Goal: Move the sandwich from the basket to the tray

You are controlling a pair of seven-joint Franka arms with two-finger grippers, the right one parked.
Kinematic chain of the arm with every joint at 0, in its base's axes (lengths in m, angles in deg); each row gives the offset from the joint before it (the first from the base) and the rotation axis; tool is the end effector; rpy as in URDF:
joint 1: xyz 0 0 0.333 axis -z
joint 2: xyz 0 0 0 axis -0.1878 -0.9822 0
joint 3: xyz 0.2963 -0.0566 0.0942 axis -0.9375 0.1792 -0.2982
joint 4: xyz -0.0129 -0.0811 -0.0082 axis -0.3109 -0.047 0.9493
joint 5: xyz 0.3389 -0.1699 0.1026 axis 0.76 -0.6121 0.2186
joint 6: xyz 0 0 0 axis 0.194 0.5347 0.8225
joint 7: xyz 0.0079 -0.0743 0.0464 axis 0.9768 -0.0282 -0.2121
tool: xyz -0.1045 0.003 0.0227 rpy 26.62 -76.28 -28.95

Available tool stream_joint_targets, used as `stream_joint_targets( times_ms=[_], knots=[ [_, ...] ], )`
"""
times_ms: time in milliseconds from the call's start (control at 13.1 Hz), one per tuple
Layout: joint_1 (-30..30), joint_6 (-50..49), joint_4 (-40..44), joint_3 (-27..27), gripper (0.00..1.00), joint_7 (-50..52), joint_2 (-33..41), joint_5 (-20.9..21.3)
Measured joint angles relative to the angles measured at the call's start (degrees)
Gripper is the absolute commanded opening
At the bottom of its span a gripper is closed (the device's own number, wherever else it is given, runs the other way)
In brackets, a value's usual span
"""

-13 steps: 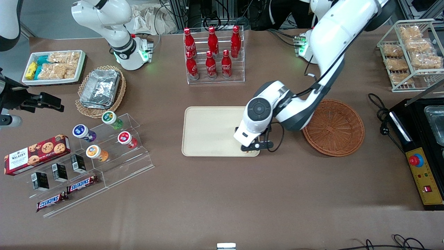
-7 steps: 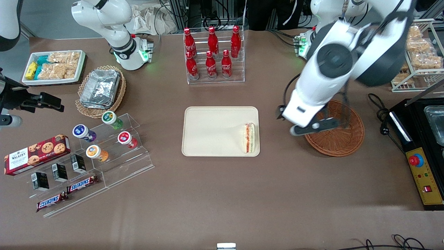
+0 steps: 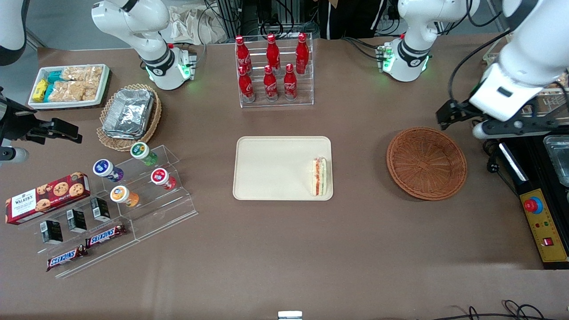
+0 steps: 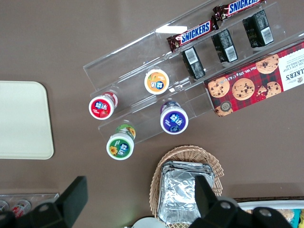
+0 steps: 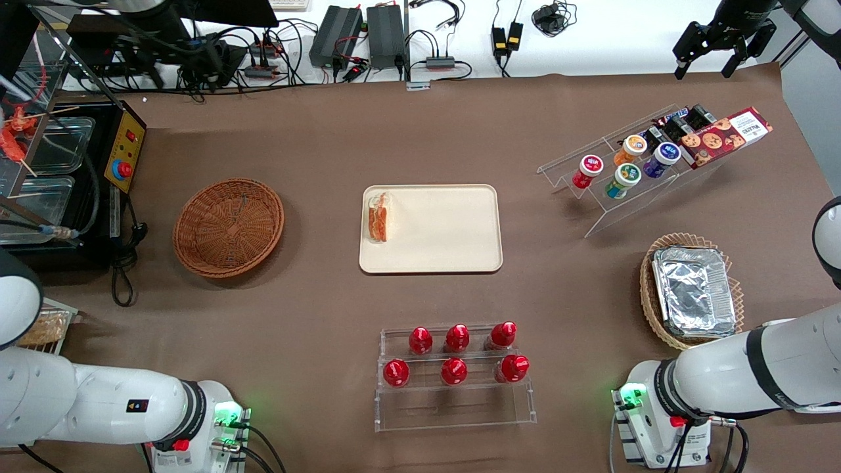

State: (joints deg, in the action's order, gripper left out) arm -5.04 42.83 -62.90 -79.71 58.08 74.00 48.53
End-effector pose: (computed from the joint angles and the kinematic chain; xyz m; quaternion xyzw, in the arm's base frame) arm 0.5348 -0.0904 0.6306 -0.9993 0.0260 0.0111 0.0252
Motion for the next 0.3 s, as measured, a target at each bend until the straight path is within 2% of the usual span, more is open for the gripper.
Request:
stream_joint_targets(
  times_ms=[152,304],
  knots=[
    [-0.09,0.07,-0.70,-3.94,1.00,-7.70,0.58,-0.03],
    [-0.17,0.25,-0.71,-5.77,1.00,-10.20,0.49,0.02]
  ],
)
